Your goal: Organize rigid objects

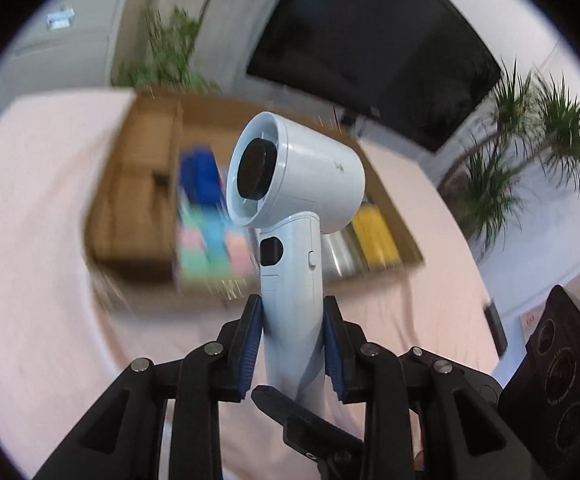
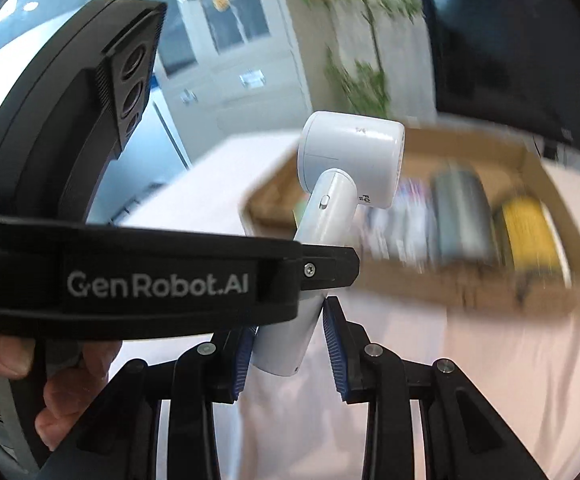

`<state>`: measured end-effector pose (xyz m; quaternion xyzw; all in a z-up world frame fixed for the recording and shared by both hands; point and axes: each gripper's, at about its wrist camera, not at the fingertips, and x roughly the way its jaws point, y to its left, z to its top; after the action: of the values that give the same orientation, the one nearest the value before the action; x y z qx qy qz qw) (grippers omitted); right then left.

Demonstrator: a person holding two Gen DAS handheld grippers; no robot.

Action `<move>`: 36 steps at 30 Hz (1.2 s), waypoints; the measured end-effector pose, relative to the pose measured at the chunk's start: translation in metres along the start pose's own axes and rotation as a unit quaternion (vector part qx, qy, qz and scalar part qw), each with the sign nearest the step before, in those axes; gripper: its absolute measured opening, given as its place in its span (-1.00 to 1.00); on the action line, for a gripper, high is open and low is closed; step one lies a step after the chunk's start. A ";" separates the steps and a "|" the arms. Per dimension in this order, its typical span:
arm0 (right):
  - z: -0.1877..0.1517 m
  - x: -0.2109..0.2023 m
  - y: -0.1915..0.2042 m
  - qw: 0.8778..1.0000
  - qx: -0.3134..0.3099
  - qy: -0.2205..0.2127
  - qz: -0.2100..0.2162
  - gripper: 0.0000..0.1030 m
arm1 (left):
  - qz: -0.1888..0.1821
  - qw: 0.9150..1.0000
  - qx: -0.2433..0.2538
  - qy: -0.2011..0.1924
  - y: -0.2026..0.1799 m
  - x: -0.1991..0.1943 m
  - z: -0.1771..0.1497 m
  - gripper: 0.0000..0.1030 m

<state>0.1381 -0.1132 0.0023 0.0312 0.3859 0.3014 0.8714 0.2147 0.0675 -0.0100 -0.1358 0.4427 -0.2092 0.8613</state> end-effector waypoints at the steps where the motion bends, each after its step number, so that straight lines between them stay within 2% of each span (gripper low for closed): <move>1: 0.013 0.002 -0.001 1.000 -0.003 -0.003 0.005 -0.39 | 0.004 1.000 0.003 -0.005 0.006 -0.003 0.012 -0.45; 6: 0.088 0.056 -0.008 1.000 0.001 0.019 0.025 -0.39 | 0.010 1.000 -0.013 0.004 0.058 0.013 0.082 -0.45; 10: 0.128 0.122 -0.015 0.996 0.029 0.070 0.036 -0.39 | -0.003 0.998 -0.049 0.038 0.097 0.049 0.107 -0.44; 13: 0.129 0.157 -0.024 0.992 0.052 0.109 0.043 -0.39 | -0.019 0.993 -0.093 0.070 0.125 0.074 0.103 -0.43; 15: 0.121 0.176 -0.027 0.989 0.056 0.128 0.042 -0.39 | -0.016 0.991 -0.098 0.085 0.134 0.088 0.090 -0.43; 19: 0.110 0.205 -0.030 0.986 0.065 0.149 0.041 -0.39 | -0.020 0.987 -0.124 0.100 0.152 0.103 0.086 -0.43; 27: 0.126 0.234 -0.041 0.981 0.086 0.168 0.035 -0.37 | -0.030 0.986 -0.123 0.110 0.163 0.110 0.092 -0.43; 30: 0.121 0.227 -0.038 0.980 0.094 0.169 0.050 -0.28 | -0.029 0.985 -0.129 0.111 0.163 0.103 0.087 -0.36; 32: 0.120 0.213 -0.038 0.983 0.088 0.158 0.041 -0.02 | -0.009 0.990 -0.110 0.092 0.154 0.090 0.081 -0.35; 33: 0.118 0.197 -0.040 0.986 0.085 0.139 0.030 0.33 | 0.001 0.993 -0.091 0.071 0.147 0.077 0.075 -0.18; 34: 0.117 0.184 -0.040 0.988 0.082 0.126 0.027 0.64 | 0.023 0.996 -0.072 0.043 0.139 0.061 0.068 -0.07; 35: 0.111 0.167 -0.040 0.992 0.072 0.106 0.018 0.74 | 0.055 0.997 -0.054 0.014 0.128 0.045 0.061 -0.03; 36: 0.105 0.152 -0.038 0.994 0.059 0.088 0.005 0.85 | 0.096 0.995 -0.031 -0.020 0.115 0.026 0.054 0.12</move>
<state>0.3090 -0.0420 -0.0338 0.0575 0.4776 0.2838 0.8295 0.3003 0.1583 -0.0460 -0.1237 0.4426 -0.1094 0.8814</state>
